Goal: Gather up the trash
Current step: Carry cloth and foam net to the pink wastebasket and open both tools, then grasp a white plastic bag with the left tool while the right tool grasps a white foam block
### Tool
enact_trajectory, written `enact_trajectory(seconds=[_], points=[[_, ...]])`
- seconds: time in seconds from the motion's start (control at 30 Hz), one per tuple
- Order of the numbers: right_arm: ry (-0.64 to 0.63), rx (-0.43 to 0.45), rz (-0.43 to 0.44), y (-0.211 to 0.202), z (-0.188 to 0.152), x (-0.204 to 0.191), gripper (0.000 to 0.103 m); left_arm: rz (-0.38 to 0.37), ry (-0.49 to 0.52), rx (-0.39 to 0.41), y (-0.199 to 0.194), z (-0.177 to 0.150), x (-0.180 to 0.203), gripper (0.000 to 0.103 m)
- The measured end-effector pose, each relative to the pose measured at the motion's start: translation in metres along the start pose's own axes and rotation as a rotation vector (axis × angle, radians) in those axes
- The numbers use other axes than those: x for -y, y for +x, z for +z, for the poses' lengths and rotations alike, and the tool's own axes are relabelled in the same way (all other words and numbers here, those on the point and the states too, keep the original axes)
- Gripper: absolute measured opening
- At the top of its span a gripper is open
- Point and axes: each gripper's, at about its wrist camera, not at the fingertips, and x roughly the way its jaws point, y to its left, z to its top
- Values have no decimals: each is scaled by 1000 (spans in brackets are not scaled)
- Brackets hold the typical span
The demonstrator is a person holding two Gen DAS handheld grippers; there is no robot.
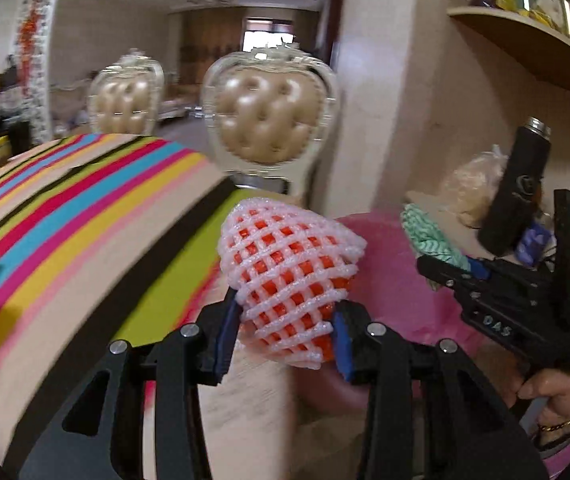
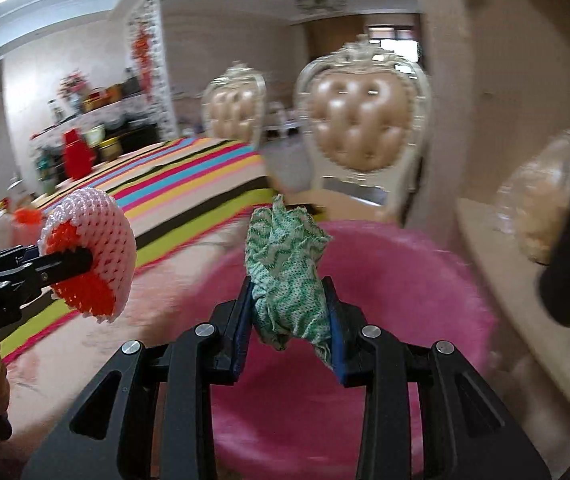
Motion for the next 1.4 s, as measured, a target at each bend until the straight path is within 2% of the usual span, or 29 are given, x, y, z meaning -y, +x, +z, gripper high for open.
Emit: enact_trajectory(seconds=[0.1, 0.23, 0.3, 0.33, 0.37, 0.43, 0.53, 0.6, 0.67, 0.8, 0.93, 1.03, 1.17, 1.3, 1.4], points=[[58, -12, -11, 6, 1, 27, 34, -63, 20, -15, 23, 9, 22, 40], [82, -21, -12, 12, 0, 39, 36, -123, 22, -50, 56, 14, 43, 42], [77, -24, -11, 13, 0, 41, 38, -155, 28, -76, 70, 15, 50, 47], [76, -22, -15, 13, 0, 42, 45, -163, 33, -86, 76, 14, 53, 51], [76, -11, -23, 10, 0, 42, 60, -163, 37, -91, 80, 14, 55, 59], [75, 18, -39, 2, 0, 43, 73, -129, 37, -84, 77, 13, 50, 71], [70, 35, -45, -2, 3, 40, 73, -94, 10, -57, 63, 12, 34, 73], [76, 56, -41, -7, 5, 37, 73, -58, -13, -30, 45, 11, 17, 79], [71, 72, -32, -11, 7, 30, 73, -9, -44, 14, 25, 9, 0, 92], [31, 94, -5, -19, 11, 6, 73, 65, -79, 58, -14, 2, -30, 97], [-28, 91, 70, -15, 15, -32, 73, 192, -109, 91, -57, -13, -62, 98], [-83, 55, 138, -6, 12, -70, 73, 291, -160, 96, -89, -28, -94, 98], [-163, 6, 230, 4, 1, -132, 73, 410, -277, 100, -133, -50, -143, 98], [-270, -39, 340, 6, -13, -203, 73, 524, -360, 106, -174, -73, -182, 98], [-335, -44, 396, 3, -21, -241, 76, 595, -403, 122, -208, -93, -203, 98]])
